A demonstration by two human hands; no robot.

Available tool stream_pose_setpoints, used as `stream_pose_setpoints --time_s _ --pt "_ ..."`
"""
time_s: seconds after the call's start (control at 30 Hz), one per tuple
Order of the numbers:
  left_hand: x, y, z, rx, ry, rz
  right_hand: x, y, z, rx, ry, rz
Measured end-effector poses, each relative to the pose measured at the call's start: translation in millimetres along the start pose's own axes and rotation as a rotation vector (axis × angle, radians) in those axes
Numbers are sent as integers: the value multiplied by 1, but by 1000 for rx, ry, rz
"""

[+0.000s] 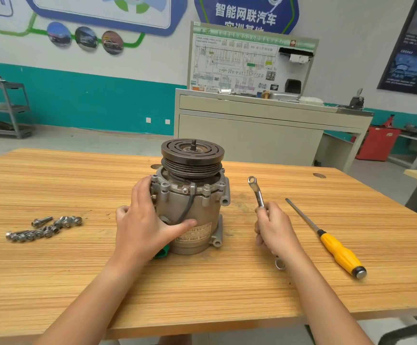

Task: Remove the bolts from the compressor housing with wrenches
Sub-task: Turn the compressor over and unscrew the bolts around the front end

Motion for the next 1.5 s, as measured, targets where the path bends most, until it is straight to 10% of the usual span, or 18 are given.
stream_pose_setpoints --time_s 0.17,0.6,0.93,1.23,1.5 --pt "7 5 -7 -31 8 -30 62 11 82 326 478 26" --pt "27 5 -19 -52 19 -31 79 -2 146 1267 479 98" --pt "27 3 -18 -34 14 8 83 -17 147 1397 471 207" --pt "13 -5 -18 368 40 79 33 9 130 1420 816 233" --pt "18 -6 -12 535 -19 -66 5 -22 132 793 1229 -8"
Point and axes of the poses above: each hand's wrist, its own x-axis away from the middle knuckle, its own y-axis out of the back of the hand, z = x × y, the point moved 8 cm from there along -x, towards the middle knuckle, and after that the axes turned 10 degrees about -x, right-handed, at the moved point
